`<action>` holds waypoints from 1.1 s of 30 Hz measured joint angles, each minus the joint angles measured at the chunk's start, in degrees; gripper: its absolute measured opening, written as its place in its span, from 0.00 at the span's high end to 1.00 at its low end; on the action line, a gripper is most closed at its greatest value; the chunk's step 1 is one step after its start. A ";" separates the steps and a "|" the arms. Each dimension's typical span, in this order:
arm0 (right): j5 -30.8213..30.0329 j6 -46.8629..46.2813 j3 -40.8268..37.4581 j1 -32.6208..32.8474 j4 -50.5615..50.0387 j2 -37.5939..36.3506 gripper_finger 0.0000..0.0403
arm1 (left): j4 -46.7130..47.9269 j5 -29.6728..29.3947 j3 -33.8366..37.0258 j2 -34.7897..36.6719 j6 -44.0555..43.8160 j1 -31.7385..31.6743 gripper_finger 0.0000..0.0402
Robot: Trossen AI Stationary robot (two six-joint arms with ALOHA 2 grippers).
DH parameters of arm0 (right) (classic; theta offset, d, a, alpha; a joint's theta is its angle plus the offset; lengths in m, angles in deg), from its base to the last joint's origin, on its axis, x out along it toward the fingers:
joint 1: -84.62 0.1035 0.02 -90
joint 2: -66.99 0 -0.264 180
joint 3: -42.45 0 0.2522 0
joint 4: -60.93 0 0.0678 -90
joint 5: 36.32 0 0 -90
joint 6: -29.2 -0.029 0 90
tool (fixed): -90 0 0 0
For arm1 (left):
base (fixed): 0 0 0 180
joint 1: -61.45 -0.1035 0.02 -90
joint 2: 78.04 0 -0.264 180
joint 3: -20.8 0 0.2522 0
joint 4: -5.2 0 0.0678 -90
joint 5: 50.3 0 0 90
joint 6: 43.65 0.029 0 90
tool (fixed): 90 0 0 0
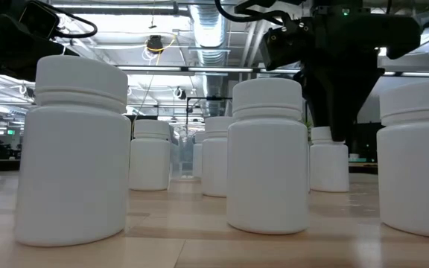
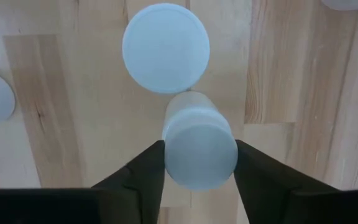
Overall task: Pick and place pill bottles into a basket
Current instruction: Put the pill bottles into the container
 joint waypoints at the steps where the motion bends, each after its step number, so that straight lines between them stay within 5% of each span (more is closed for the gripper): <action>1: 0.00 0.01 0.00 0.00 -0.03 0.00 0.60 | 0.00 0.00 0.00 -0.01 0.00 -0.01 0.47; 16: 0.13 2.03 0.53 -1.66 -3.82 -0.02 0.61 | 0.02 0.00 0.00 0.01 0.00 -0.01 0.47; 26: -0.25 7.10 8.11 -5.21 -9.74 -0.02 0.56 | 0.13 0.00 0.00 0.00 0.04 -0.01 0.47; 33: -0.34 10.58 14.59 -8.81 -16.24 -0.02 0.62 | 0.48 0.00 0.02 0.00 0.07 -0.01 0.47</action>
